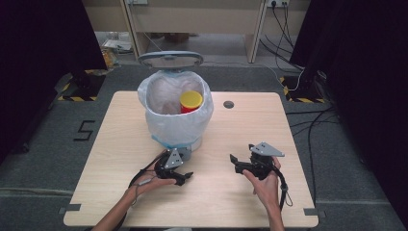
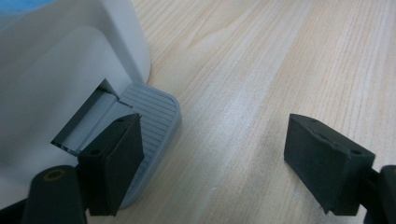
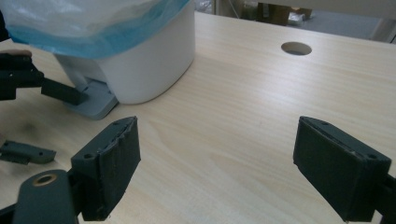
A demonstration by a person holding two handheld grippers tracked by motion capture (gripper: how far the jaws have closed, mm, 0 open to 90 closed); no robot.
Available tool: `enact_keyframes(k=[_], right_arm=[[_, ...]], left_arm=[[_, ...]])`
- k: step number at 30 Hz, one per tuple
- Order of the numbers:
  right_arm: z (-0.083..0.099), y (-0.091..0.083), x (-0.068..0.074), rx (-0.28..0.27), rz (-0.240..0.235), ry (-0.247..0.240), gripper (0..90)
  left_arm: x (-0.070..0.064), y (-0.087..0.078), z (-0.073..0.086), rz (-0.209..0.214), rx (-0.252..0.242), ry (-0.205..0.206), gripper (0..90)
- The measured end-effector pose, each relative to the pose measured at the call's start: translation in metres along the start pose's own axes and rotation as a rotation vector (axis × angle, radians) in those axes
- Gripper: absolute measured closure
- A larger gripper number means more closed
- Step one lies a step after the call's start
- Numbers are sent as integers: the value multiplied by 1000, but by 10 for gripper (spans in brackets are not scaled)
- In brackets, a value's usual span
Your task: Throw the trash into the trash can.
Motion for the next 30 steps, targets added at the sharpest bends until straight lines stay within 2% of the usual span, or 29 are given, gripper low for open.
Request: enact_keyframes(k=[4, 6, 9, 13, 16, 29, 30], right_arm=[[8, 2, 1, 35, 2, -19, 154], [17, 5, 3, 42, -1, -5, 154], [23, 6, 3, 61, -3, -10, 154], [39, 9, 0, 103, 2, 20, 154], [43, 9, -2, 114, 6, 34, 154], [58, 13, -1, 199, 29, 4, 155], [60, 13, 1, 221, 31, 1, 155]], left_arm=[[0, 0, 0, 0, 0, 0, 188], [0, 0, 0, 0, 0, 0, 188], [0, 0, 0, 1, 0, 0, 188], [0, 0, 0, 0, 0, 1, 188], [0, 0, 0, 0, 0, 1, 188], [0, 0, 0, 1, 0, 2, 188], [0, 0, 0, 1, 0, 2, 188]])
Point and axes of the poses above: each handheld gripper's, and its own axes: y roughly forward along the jaws, z roughly out of its underside, x roughly to its left, the point moved 3 cm from there along y, roughly forward along the jaws, and after that the axes turned 3 degrees about -z, right-handed, at the moved point
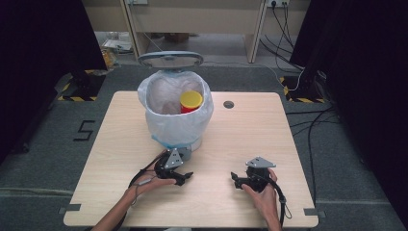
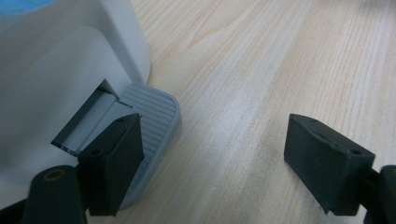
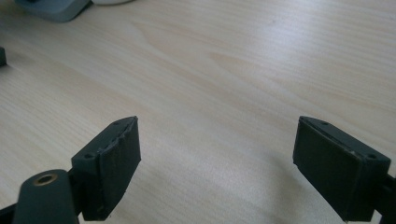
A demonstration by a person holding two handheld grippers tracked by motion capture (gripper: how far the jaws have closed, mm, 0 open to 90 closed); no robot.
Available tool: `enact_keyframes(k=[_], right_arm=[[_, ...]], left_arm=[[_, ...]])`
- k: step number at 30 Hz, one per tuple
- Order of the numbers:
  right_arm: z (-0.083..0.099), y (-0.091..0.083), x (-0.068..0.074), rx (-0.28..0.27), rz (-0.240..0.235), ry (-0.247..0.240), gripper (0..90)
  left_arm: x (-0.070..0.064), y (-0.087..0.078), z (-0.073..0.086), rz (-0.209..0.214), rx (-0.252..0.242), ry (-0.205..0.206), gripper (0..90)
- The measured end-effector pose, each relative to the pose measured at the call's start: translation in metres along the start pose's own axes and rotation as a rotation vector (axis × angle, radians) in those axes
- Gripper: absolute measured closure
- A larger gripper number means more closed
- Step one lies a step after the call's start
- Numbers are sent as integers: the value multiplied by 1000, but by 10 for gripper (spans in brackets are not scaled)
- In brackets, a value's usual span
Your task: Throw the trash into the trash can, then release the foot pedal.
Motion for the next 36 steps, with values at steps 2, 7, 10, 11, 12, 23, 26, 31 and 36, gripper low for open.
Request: enact_keyframes(k=[2, 7, 10, 11, 12, 23, 26, 31, 36], right_arm=[[1, 1, 0, 11, 1, -7, 155], [5, 3, 3, 45, 17, -20, 147], [6, 2, 4, 50, 20, -15, 142], [6, 2, 4, 51, 20, -16, 140], [6, 2, 4, 51, 19, -16, 139], [6, 2, 4, 52, 17, -22, 127], [6, 2, 4, 52, 18, -22, 126], [6, 2, 4, 53, 17, -21, 125], [6, 3, 4, 52, 15, -21, 118]], left_arm=[[0, 0, 0, 2, 2, 0, 188], [0, 0, 0, 2, 2, 0, 188], [0, 0, 0, 2, 2, 0, 188], [0, 0, 0, 1, 3, 1, 188], [0, 0, 0, -1, 0, 0, 188], [0, 0, 0, 0, -1, 0, 187], [0, 0, 0, 0, -2, 0, 188], [0, 0, 0, -3, -1, 1, 188], [0, 0, 0, -3, -1, 1, 187]])
Point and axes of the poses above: each handheld gripper's, and its own axes: y roughly forward along the jaws, z roughly out of its underside, x roughly to its left, the point moved 3 cm from there along y, roughly forward along the jaws, and after that the axes turned 3 degrees about -z, right-handed, at the moved point
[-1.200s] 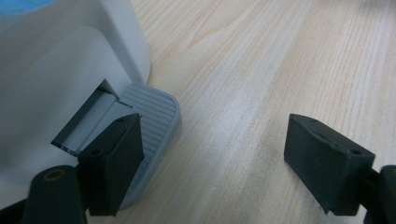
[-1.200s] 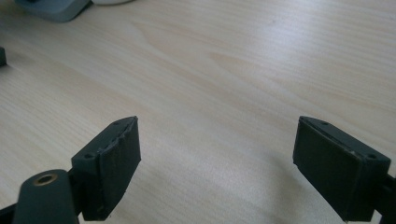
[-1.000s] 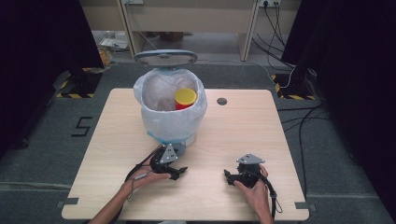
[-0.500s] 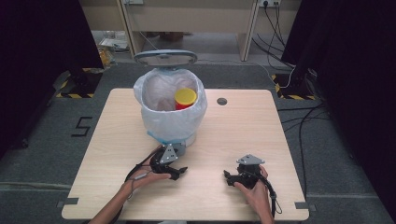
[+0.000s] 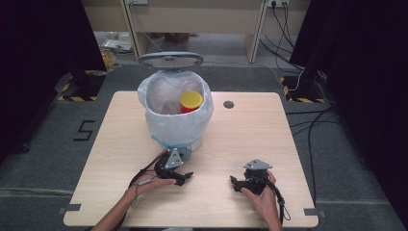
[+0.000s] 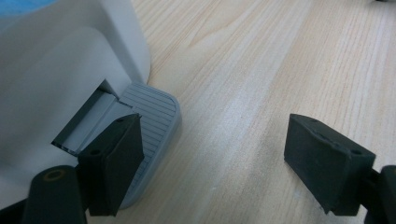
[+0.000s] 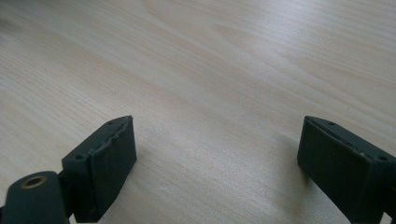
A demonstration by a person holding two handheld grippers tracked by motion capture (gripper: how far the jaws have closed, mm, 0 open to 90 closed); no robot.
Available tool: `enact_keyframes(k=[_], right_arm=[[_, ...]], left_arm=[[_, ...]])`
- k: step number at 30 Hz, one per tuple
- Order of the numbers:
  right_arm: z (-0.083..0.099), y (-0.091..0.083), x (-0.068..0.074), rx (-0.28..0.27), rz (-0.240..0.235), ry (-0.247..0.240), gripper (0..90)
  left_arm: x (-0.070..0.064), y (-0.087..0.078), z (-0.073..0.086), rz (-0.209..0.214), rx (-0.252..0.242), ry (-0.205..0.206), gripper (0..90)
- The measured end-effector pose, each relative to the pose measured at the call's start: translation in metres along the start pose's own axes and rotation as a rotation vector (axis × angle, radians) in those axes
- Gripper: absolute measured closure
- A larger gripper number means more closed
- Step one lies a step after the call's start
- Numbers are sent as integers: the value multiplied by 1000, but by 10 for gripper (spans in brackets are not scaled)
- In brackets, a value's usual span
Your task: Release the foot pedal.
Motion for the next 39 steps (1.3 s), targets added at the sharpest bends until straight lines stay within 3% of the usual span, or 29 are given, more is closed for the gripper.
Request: enact_keyframes(k=[16, 24, 36, 39], right_arm=[[0, 0, 0, 3, -3, -2, 111], [0, 0, 0, 4, -4, -2, 110], [0, 0, 0, 4, -4, -2, 107], [0, 0, 0, 4, -4, -2, 107]], left_arm=[[-2, -1, 0, -20, 0, 21, 182], [-5, -2, 0, -56, -5, 31, 180], [-6, -7, -2, -53, -34, -15, 177], [-6, -12, -5, -62, -61, -23, 173]])
Point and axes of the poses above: each handheld gripper's, and its own axes: y roughly forward along the jaws, z roughly out of its underside, x roughly to its left, the point moved 3 cm from there along y, roughly forward along the jaws, and after that the axes turned 3 degrees about -z, right-handed, at the moved point
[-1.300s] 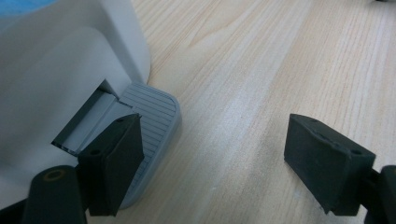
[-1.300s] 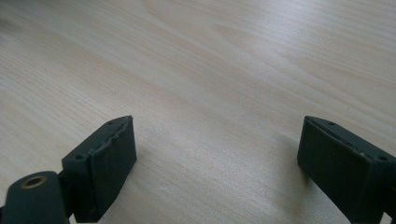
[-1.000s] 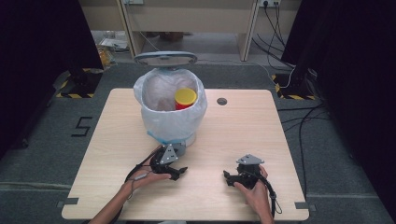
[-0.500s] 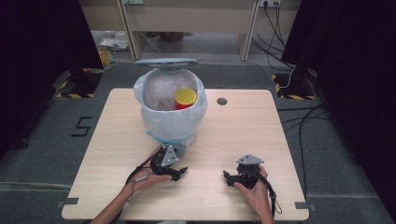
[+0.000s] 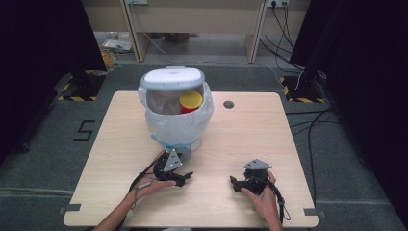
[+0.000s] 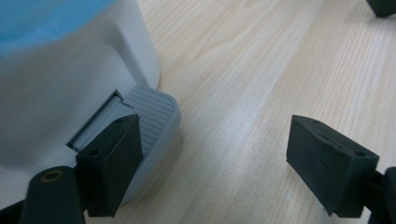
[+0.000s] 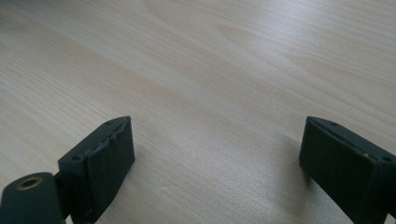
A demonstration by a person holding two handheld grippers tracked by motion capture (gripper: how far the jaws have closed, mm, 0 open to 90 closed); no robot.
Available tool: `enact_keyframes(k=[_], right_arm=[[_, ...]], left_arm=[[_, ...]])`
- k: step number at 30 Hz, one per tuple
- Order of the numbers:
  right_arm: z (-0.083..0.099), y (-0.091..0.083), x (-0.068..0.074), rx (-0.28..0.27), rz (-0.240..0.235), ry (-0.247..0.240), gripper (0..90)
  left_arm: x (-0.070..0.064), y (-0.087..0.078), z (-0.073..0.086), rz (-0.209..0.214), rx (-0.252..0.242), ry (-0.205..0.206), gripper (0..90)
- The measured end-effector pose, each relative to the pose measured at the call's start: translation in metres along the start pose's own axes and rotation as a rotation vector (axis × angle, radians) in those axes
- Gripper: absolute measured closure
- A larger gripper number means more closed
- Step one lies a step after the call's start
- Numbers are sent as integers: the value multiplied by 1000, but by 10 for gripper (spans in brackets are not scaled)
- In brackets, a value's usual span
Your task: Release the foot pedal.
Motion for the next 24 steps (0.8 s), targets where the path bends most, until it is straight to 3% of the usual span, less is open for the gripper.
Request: enact_keyframes(k=[8, 15, 24], right_arm=[[0, 0, 0, 1, 1, -1, 103], [0, 0, 0, 1, 1, -2, 102], [0, 0, 0, 2, 1, -1, 102]], left_arm=[[3, -6, -1, 16, -4, -29, 170], [12, -23, -4, 12, -43, -65, 170], [12, -47, 14, 15, -42, -113, 169]])
Point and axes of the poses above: each handheld gripper's, and its own axes: y roughly forward along the jaws, z roughly out of its underside, x roughly to its left, the point moved 3 cm from there along y, roughly forward along the jaws, and after that the axes turned 3 degrees about -z, right-handed, at the moved point
